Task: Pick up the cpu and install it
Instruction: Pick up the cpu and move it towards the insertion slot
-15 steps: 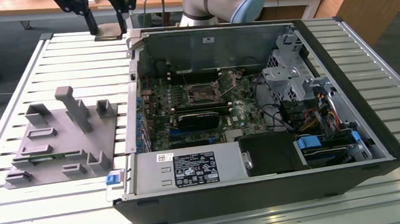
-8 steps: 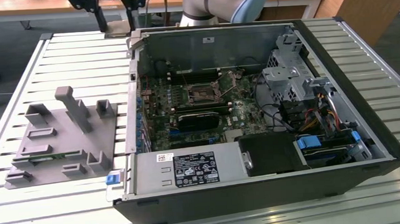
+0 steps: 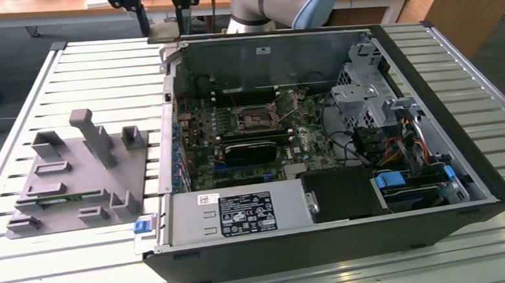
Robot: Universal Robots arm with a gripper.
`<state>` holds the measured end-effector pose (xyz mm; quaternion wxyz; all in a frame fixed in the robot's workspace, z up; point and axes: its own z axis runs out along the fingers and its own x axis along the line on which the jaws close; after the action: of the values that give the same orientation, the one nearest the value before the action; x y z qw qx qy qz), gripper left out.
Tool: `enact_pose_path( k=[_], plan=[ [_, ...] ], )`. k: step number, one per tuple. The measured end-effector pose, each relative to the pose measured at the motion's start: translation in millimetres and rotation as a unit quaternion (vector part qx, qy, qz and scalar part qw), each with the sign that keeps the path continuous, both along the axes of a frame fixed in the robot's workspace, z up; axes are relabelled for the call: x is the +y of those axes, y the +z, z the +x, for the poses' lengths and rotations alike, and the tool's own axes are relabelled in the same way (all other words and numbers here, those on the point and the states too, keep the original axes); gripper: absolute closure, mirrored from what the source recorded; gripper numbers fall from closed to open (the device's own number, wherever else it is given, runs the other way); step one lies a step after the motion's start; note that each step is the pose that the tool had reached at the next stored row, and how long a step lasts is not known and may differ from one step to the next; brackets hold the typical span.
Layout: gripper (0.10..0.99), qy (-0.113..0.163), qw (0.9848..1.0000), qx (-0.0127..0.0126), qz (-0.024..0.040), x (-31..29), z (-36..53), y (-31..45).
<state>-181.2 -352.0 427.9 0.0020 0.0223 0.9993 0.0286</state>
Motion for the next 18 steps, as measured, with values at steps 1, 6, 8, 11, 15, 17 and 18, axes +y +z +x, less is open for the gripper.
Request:
enact_pose_path(
  k=[1, 6, 8, 11, 15, 17, 18],
  plan=[
    [0.553, 0.000, 1.0000, 0.0000, 0.0000, 0.8, 2.1, -0.1],
    [0.553, 0.000, 1.0000, 0.0000, 0.0000, 4.6, 13.9, -0.3],
    [0.553, 0.000, 1.0000, 0.0000, 0.0000, 5.9, 18.6, -0.4],
    [0.553, 0.000, 1.0000, 0.0000, 0.0000, 7.5, 25.5, -0.5],
    [0.553, 0.000, 1.0000, 0.0000, 0.0000, 9.2, 34.3, -0.6],
    [0.553, 0.000, 1.0000, 0.0000, 0.0000, 9.9, 38.8, -0.6],
    [0.553, 0.000, 1.0000, 0.0001, 0.0000, 10.3, 41.5, -0.6]
  ],
)
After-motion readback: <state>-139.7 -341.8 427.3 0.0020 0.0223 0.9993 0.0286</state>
